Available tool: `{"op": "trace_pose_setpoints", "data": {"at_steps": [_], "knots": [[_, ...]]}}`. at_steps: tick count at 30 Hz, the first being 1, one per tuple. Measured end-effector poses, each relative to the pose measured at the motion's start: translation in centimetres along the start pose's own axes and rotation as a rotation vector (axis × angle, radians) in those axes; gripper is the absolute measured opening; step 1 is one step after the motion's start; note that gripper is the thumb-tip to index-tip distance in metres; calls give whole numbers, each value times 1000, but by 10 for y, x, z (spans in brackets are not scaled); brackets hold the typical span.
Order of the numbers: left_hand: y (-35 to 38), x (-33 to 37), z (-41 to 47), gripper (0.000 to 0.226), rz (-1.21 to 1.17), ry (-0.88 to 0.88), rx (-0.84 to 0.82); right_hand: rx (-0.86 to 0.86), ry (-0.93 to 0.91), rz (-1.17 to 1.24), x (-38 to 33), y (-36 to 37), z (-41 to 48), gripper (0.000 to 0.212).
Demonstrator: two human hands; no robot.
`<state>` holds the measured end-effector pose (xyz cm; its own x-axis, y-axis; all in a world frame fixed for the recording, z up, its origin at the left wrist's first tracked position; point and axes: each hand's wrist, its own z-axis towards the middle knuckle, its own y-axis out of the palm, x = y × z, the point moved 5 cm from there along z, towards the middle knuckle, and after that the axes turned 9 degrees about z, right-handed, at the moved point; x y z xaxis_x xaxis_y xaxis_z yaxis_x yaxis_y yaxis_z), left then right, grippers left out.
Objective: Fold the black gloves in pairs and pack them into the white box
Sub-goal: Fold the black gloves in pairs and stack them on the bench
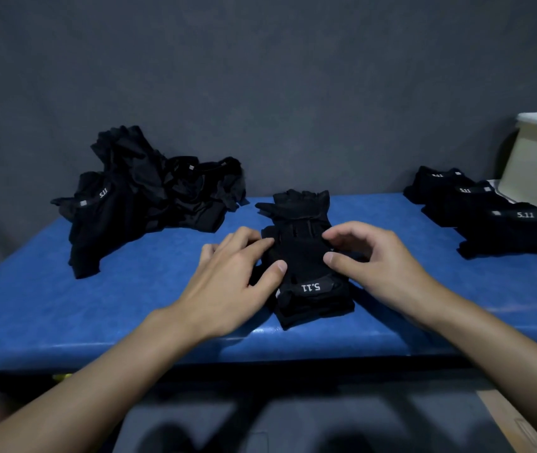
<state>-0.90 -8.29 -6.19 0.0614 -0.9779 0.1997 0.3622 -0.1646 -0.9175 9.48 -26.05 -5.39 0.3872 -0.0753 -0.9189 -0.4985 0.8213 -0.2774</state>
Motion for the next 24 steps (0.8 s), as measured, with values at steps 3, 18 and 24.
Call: {"op": "trace_pose_setpoints", "data": {"at_steps": [3,18,24], "knots": [[0,1,0,85,33,4,-7,-20,65,-41,5,2,1,22],[5,5,-1,89,157,11,-100,-60,66,-319,15,5,8,33],[5,5,-1,86,141,13,-71,-166,-133,-251,-1,11,-2,29]]}}
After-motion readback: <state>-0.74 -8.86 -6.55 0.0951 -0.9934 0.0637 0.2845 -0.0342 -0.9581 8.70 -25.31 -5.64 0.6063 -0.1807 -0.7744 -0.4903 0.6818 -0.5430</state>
